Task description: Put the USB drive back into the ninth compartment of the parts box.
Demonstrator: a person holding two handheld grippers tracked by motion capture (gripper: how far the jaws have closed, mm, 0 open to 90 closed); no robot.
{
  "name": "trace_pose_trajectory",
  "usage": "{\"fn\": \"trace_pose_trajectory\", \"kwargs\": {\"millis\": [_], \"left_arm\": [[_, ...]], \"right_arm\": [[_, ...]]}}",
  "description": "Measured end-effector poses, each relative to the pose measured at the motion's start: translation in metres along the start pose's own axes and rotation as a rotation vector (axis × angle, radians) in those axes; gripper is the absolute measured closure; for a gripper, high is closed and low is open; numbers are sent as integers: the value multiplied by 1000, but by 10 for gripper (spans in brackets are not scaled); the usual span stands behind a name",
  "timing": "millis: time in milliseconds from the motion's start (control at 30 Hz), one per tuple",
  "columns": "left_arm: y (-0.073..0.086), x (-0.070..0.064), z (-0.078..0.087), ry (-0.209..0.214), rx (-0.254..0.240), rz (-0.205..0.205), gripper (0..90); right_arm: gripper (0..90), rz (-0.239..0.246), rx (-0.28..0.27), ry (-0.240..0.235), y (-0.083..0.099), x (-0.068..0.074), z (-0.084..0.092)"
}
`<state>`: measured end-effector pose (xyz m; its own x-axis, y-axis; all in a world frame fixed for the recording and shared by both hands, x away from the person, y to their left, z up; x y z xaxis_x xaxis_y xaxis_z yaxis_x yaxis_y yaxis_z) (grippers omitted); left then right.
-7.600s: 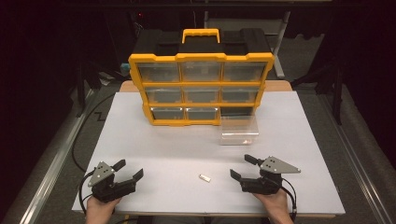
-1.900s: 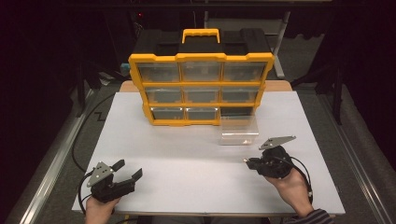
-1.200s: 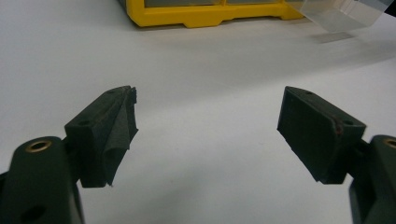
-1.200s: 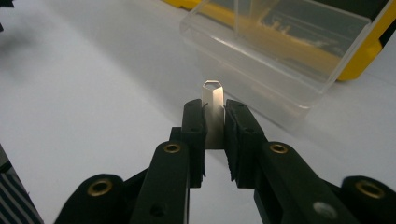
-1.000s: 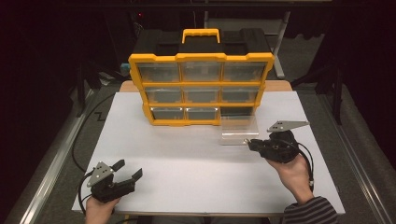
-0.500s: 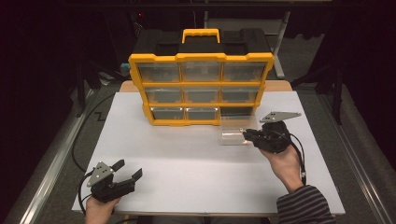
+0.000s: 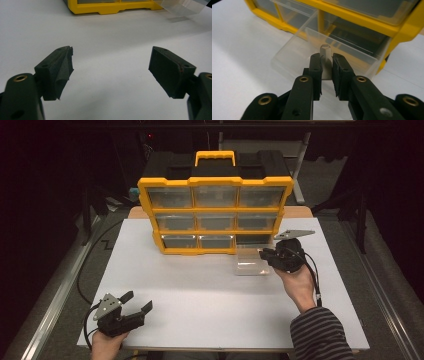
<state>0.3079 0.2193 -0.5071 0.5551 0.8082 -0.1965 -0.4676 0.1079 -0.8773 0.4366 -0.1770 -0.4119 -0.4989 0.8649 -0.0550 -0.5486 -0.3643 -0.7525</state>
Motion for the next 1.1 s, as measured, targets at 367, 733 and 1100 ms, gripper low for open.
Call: {"fn": "trace_pose_trajectory", "kwargs": {"millis": [367,733,1100], "left_arm": [[0,0,0,0,-3,1,203],[0,-1,0,1,0,-4,204],[0,0,0,-2,-1,-1,204]], "right_arm": [[584,-21,-14,2,3,-1,-4],[458,13,-63,-37,15,14,20],[462,59,-123,-22,30,21,36]]}}
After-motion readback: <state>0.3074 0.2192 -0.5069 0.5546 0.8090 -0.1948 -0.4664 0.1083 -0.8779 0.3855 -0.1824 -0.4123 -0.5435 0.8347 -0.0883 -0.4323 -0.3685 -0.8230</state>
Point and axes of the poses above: each handheld gripper's, and its own axes: z roughly backward along the jaws, y roughly out of its underside, x roughly to its left, the point moved 8 cm from there along -z, roughly forward along the jaws, and after that the axes turned 6 degrees about y, right-handed, at the moved point
